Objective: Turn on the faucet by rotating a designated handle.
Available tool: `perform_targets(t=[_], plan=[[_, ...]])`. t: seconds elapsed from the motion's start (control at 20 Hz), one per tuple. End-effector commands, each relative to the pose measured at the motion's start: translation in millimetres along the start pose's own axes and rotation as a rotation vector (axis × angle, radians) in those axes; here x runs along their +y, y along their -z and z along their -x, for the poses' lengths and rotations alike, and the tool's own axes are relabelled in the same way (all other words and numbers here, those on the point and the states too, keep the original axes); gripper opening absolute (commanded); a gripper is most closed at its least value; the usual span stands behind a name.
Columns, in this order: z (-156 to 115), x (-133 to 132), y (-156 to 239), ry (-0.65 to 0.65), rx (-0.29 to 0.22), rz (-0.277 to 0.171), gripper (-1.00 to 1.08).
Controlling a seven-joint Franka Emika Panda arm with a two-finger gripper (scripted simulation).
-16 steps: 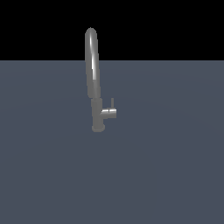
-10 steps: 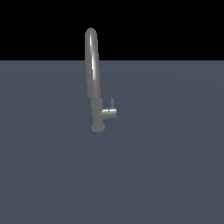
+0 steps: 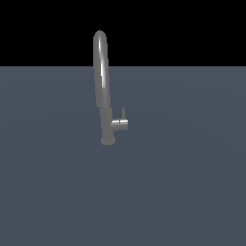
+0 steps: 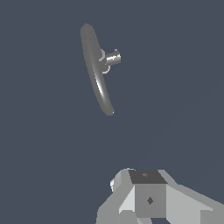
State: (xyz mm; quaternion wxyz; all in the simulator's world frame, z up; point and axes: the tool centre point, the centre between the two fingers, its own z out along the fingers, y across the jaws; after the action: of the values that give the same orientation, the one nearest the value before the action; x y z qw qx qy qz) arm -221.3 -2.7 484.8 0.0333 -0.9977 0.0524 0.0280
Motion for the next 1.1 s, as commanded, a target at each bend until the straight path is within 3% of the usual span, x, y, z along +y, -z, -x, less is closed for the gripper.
perform_targets(t=[0.0,1.05], plan=[[-10.0,-1.3,-2.8,-0.023,-0.026,-0.021,-1.0],[-125.8,-6.6,-53.5,-0.295,-0.344,-0.281,-1.0]])
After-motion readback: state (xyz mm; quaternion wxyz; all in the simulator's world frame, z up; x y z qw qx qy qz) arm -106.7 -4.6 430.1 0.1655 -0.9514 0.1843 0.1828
